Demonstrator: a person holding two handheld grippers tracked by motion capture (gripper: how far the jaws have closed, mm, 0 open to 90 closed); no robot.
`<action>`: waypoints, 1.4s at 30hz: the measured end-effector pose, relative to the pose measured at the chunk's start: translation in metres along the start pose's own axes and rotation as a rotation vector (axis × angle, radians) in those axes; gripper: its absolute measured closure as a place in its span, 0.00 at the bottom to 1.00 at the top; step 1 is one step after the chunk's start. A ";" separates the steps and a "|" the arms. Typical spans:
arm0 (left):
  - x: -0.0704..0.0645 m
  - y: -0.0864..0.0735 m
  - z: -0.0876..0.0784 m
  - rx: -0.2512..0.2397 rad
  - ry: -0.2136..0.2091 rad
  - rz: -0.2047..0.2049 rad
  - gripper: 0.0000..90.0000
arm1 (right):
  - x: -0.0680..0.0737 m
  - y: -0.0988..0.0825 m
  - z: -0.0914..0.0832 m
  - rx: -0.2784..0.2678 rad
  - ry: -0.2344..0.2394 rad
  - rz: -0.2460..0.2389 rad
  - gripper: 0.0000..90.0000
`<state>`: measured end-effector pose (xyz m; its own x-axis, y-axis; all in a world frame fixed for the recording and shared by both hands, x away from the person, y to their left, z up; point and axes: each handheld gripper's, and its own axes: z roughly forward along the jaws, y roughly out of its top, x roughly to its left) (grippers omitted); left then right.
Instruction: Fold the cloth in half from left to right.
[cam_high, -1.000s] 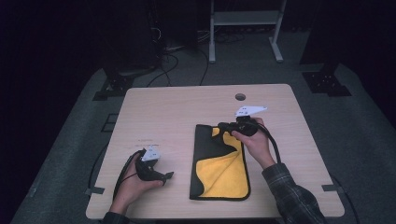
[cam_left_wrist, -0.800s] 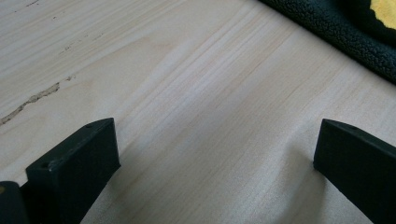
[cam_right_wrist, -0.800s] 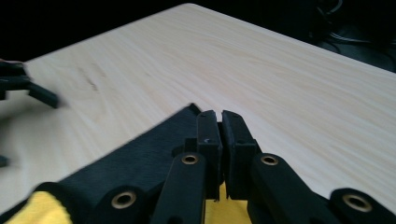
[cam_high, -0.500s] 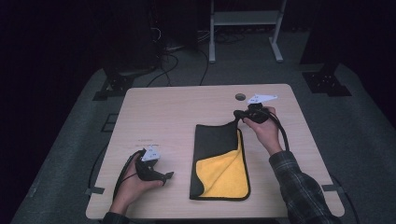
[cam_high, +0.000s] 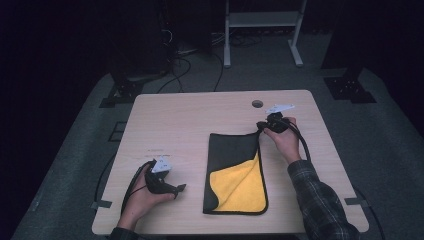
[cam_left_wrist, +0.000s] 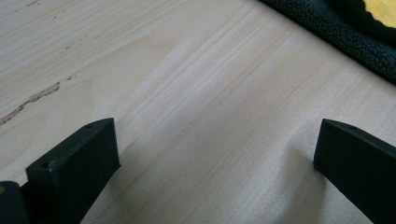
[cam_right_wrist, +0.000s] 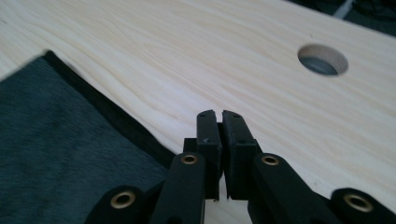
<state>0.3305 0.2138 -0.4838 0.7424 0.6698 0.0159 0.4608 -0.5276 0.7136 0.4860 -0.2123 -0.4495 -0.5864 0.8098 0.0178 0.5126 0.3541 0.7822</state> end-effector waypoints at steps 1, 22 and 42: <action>0.000 0.000 0.000 0.000 0.000 0.000 0.00 | -0.002 -0.002 0.001 0.008 -0.007 0.005 0.88; 0.000 0.000 0.000 0.000 0.001 0.000 0.00 | 0.045 -0.006 -0.048 -0.101 0.177 -0.032 0.60; 0.000 0.000 0.000 0.001 0.000 -0.003 0.00 | 0.153 -0.015 -0.023 -0.041 0.446 -0.171 0.53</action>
<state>0.3303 0.2136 -0.4836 0.7408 0.6716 0.0135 0.4638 -0.5259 0.7130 0.3742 -0.1044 -0.4437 -0.8766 0.4587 0.1456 0.3659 0.4387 0.8207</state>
